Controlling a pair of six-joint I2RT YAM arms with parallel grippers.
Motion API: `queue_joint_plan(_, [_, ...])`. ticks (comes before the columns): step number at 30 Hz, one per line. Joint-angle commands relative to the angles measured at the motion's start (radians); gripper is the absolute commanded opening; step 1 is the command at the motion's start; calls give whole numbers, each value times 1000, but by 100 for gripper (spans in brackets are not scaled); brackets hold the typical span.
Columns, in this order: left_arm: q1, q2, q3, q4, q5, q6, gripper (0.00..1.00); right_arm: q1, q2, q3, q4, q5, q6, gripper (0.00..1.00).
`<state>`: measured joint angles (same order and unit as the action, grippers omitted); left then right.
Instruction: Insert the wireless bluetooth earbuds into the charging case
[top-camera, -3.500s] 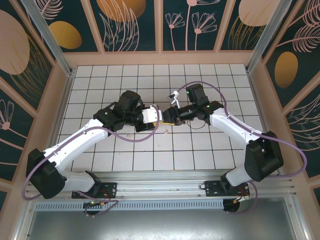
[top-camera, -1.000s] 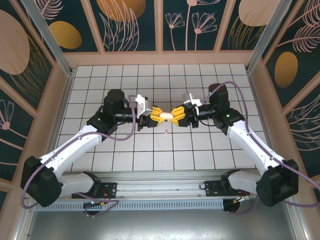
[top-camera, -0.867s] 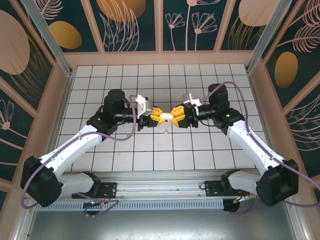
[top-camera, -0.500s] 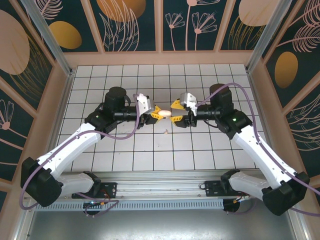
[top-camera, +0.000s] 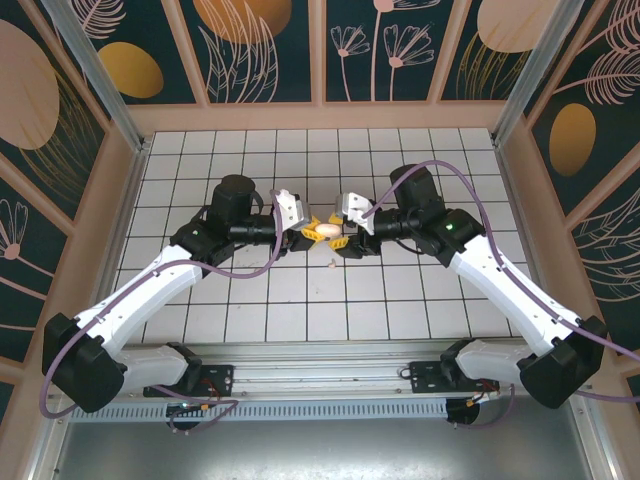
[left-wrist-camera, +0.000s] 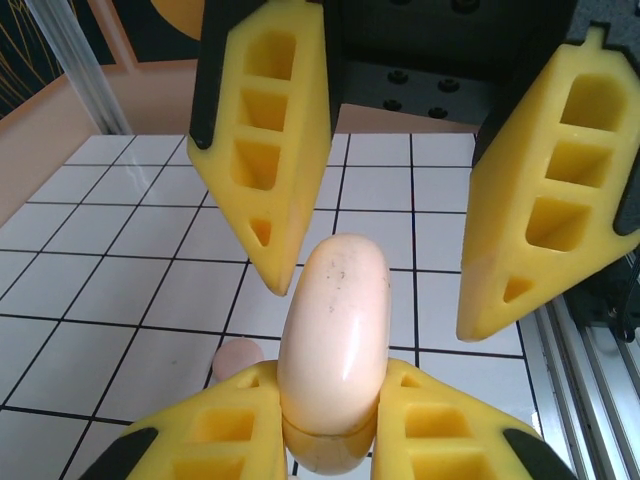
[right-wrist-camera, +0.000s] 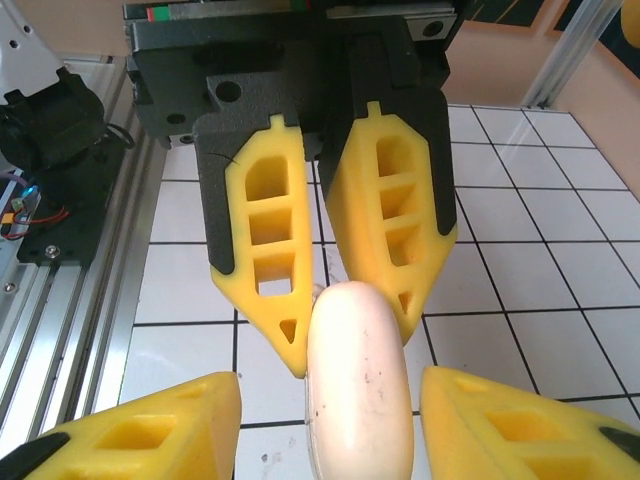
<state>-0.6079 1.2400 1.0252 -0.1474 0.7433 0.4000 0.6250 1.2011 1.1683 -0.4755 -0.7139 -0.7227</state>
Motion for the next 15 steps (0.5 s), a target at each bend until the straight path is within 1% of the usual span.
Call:
queue_joint_plan(1, [-4, -8, 29, -9, 19, 10, 18, 8, 7, 37, -18, -5, -22, 46])
queue_joint_plan(5, [-4, -9, 30, -4, 33, 5, 18, 8, 10, 40, -23, -3, -26, 40])
queue_joint_plan(11, [-3, -11, 33, 0, 58, -1, 18, 8, 12, 39, -27, 6, -35, 40])
queue_joint_plan(15, [-4, -17, 32, 7, 64, -1, 18, 8, 16, 42, -32, 2, -38, 37])
